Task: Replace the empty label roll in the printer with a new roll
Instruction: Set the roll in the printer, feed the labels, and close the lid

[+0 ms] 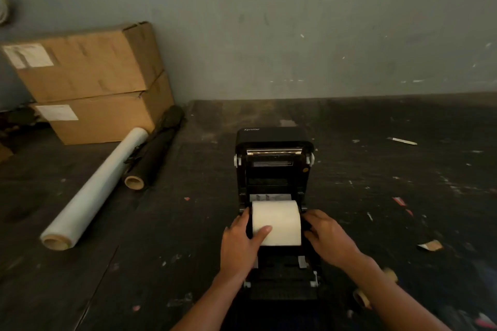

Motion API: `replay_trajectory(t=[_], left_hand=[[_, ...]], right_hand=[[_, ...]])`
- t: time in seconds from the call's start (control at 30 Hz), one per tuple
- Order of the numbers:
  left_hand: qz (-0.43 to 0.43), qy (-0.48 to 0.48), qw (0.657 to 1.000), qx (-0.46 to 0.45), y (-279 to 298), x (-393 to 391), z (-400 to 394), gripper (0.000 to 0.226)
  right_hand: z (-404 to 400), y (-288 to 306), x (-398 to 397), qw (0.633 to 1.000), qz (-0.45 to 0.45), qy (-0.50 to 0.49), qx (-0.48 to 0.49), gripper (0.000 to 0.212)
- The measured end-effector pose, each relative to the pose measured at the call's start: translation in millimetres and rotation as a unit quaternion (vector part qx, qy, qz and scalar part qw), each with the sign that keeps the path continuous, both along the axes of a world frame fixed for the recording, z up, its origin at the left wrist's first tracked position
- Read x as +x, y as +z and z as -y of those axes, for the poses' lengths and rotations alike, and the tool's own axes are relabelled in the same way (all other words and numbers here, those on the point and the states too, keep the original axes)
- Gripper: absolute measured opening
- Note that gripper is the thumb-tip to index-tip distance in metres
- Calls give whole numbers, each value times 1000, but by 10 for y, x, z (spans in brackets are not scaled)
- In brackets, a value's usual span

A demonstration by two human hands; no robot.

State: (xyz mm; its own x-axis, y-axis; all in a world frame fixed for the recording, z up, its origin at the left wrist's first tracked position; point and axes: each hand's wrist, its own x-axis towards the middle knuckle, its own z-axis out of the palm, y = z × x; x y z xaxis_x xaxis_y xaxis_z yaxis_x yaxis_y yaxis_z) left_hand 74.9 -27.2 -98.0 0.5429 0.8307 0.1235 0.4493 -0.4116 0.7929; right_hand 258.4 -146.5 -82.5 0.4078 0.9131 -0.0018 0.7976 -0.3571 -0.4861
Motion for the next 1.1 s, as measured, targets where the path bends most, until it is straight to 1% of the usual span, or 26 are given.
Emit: replay_trajectory(t=[0.07, 0.13, 0.2, 0.27, 0.33, 0.37, 0.43, 0.5, 0.57, 0.63, 0.73, 0.93, 1.03, 1.1], left_hand=[[-5, -9, 1000, 4, 16, -8, -23, 76], [-10, -21, 1000, 16, 72, -15, -50, 64], [-22, -34, 999, 25, 124, -28, -75, 58], [-41, -48, 998, 24, 169, -49, -98, 62], [-63, -58, 996, 21, 199, -64, -124, 67], [-75, -60, 995, 18, 225, -67, -128, 67], [-91, -45, 995, 19, 266, -73, -133, 65], [-92, -10, 996, 10, 284, -93, -119, 60], [-88, 4, 996, -25, 269, -131, -92, 43], [-92, -6, 994, -63, 234, -178, -60, 29], [-95, -14, 992, -78, 193, -233, -24, 19], [-93, 0, 991, -92, 223, -215, 19, 22], [-75, 18, 991, -110, 247, -216, 11, 28], [-74, 11, 989, -124, 257, -211, 26, 27]], right_hand=[[-36, 97, 13, 1000, 6, 6, -21, 41], [-83, 259, 28, 1000, 9, 10, -18, 36], [-107, 400, 6, 999, -41, 8, -2, 34], [-103, 449, -69, 994, -106, 14, -16, 41], [-88, 372, -145, 992, -118, 11, -33, 56], [-77, 319, -174, 993, -117, -5, -25, 59], [-58, 263, -210, 991, -118, -58, 4, 54], [-34, 253, -239, 987, -119, -105, 5, 42], [-3, 250, -286, 984, -128, -120, -24, 31], [30, 214, -338, 981, -133, -131, -48, 26], [60, 160, -405, 976, -152, -143, -55, 20], [111, 149, -501, 974, -178, -143, -5, 15], [161, 172, -482, 969, -211, -126, -1, 11], [197, 191, -442, 963, -238, -123, -4, 10]])
